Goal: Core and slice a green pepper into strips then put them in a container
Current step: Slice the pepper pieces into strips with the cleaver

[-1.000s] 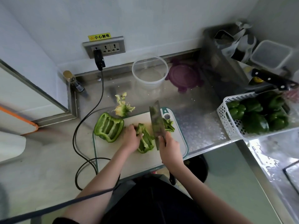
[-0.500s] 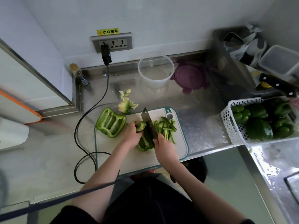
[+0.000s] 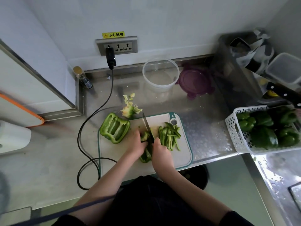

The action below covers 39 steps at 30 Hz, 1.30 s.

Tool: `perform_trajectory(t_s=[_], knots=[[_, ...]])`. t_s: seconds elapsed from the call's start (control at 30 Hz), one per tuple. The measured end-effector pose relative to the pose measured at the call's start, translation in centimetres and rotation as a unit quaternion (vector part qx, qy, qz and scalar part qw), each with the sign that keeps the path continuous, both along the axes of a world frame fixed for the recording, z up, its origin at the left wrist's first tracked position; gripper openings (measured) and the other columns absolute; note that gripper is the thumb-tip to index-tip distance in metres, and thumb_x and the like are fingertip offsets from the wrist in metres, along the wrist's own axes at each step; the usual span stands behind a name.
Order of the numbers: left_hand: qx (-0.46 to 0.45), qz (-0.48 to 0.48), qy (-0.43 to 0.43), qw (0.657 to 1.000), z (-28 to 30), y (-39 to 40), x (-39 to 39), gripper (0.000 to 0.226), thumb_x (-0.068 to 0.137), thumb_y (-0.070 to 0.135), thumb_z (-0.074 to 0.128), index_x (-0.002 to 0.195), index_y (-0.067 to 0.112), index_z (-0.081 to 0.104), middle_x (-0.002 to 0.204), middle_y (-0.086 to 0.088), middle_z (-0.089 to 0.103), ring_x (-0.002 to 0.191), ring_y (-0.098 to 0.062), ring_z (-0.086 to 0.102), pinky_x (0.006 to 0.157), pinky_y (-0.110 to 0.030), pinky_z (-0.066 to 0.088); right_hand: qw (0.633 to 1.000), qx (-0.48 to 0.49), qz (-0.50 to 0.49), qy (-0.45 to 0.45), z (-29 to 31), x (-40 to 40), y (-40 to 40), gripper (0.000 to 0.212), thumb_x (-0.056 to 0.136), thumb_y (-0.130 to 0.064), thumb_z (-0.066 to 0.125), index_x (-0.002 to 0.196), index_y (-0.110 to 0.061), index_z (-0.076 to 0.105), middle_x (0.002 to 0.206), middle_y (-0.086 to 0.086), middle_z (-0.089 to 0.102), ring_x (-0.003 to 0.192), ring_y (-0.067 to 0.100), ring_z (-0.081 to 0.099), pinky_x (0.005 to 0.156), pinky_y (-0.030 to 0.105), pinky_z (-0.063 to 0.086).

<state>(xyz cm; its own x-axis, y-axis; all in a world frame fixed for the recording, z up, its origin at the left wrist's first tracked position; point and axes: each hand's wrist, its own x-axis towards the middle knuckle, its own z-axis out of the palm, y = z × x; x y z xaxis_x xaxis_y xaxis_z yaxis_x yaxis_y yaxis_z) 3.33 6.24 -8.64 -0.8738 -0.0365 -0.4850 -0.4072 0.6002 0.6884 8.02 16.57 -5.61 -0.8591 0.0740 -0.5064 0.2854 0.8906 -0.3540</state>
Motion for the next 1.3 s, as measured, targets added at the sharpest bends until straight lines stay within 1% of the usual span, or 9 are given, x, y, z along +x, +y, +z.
perform_trajectory(t_s=[0.1, 0.2, 0.3, 0.4, 0.53, 0.7, 0.9, 1.07, 1.3], knots=[[0.012, -0.001, 0.015, 1.000, 0.0, -0.4, 1.1, 0.029, 0.088, 0.007, 0.060, 0.112, 0.008, 0.045, 0.106, -0.005, 0.051, 0.105, -0.024, 0.052, 0.082, -0.027, 0.039, 1.000, 0.005, 0.014, 0.004, 0.3, -0.5, -0.3, 0.038, 0.095, 0.001, 0.035, 0.130, -0.012, 0.032, 0.079, 0.005, 0.051, 0.071, 0.024, 0.052, 0.058, 0.034, 0.043], [0.028, 0.014, 0.031, 0.999, 0.1, -0.6, 0.6, 0.027, 0.089, 0.008, 0.060, 0.110, 0.008, 0.045, 0.109, -0.006, 0.052, 0.102, -0.018, 0.051, 0.082, -0.024, 0.037, 0.998, -0.049, -0.031, 0.025, 0.6, -1.2, 0.8, 0.014, 0.102, -0.015, 0.033, 0.112, -0.011, 0.040, 0.073, 0.002, 0.051, 0.068, 0.024, 0.054, 0.057, 0.034, 0.044], [-0.031, -0.032, 0.090, 0.995, -0.5, -1.6, 0.2, 0.032, 0.090, 0.019, 0.061, 0.115, 0.005, 0.046, 0.114, -0.009, 0.051, 0.107, -0.021, 0.049, 0.085, -0.024, 0.037, 0.988, -0.105, -0.089, 0.068, 1.4, -0.5, 2.2, 0.018, 0.103, -0.025, 0.032, 0.100, -0.010, 0.043, 0.069, 0.001, 0.051, 0.061, 0.020, 0.050, 0.053, 0.031, 0.039], [-0.114, -0.127, 0.117, 0.978, -1.4, -2.2, 0.7, 0.033, 0.096, 0.026, 0.048, 0.118, 0.002, 0.043, 0.123, -0.016, 0.046, 0.114, -0.030, 0.044, 0.094, -0.033, 0.036, 0.982, -0.137, -0.096, 0.083, 1.9, 0.6, 2.6, 0.017, 0.102, -0.024, 0.036, 0.090, -0.014, 0.042, 0.068, 0.001, 0.050, 0.057, 0.014, 0.047, 0.049, 0.027, 0.035], [-0.141, -0.152, 0.094, 0.974, -1.5, -2.5, 0.3, 0.035, 0.099, 0.026, 0.040, 0.125, 0.003, 0.038, 0.129, -0.018, 0.044, 0.120, -0.032, 0.040, 0.098, -0.035, 0.034, 0.983, -0.149, -0.084, 0.073, 2.0, 0.6, 1.9, 0.017, 0.101, -0.025, 0.038, 0.092, -0.014, 0.045, 0.073, 0.004, 0.056, 0.061, 0.018, 0.052, 0.049, 0.027, 0.038], [-0.126, -0.148, 0.087, 0.977, -0.9, -2.2, -0.1, 0.033, 0.100, 0.020, 0.039, 0.127, 0.002, 0.038, 0.130, -0.017, 0.043, 0.122, -0.031, 0.038, 0.101, -0.034, 0.028, 0.985, -0.146, -0.066, 0.064, 1.9, 0.5, 1.1, 0.015, 0.102, -0.026, 0.037, 0.090, -0.018, 0.041, 0.069, 0.000, 0.052, 0.056, 0.013, 0.047, 0.043, 0.021, 0.029], [-0.106, -0.141, 0.091, 0.980, -1.5, -2.7, -0.2, 0.035, 0.097, 0.021, 0.045, 0.128, 0.004, 0.042, 0.128, -0.015, 0.048, 0.119, -0.032, 0.041, 0.098, -0.038, 0.034, 0.988, -0.135, -0.060, 0.051, 1.9, 0.6, 1.0, 0.017, 0.102, -0.028, 0.036, 0.093, -0.016, 0.042, 0.075, 0.005, 0.057, 0.062, 0.020, 0.054, 0.046, 0.027, 0.035], [-0.106, -0.128, 0.110, 0.980, -1.5, -2.4, 0.0, 0.031, 0.098, 0.020, 0.044, 0.125, 0.005, 0.044, 0.126, -0.014, 0.049, 0.118, -0.031, 0.042, 0.097, -0.038, 0.035, 0.986, -0.141, -0.073, 0.041, 1.9, 0.6, 0.4, 0.018, 0.102, -0.029, 0.034, 0.093, -0.015, 0.041, 0.074, 0.004, 0.053, 0.061, 0.018, 0.051, 0.048, 0.029, 0.036], [-0.107, -0.135, 0.113, 0.978, -1.6, -2.5, 0.2, 0.036, 0.098, 0.021, 0.045, 0.130, 0.005, 0.041, 0.130, -0.014, 0.047, 0.121, -0.033, 0.040, 0.100, -0.038, 0.033, 0.990, -0.127, -0.062, 0.016, 1.1, 1.0, 0.0, 0.022, 0.103, -0.027, 0.033, 0.087, -0.013, 0.039, 0.066, 0.002, 0.048, 0.052, 0.013, 0.043, 0.043, 0.024, 0.032]])
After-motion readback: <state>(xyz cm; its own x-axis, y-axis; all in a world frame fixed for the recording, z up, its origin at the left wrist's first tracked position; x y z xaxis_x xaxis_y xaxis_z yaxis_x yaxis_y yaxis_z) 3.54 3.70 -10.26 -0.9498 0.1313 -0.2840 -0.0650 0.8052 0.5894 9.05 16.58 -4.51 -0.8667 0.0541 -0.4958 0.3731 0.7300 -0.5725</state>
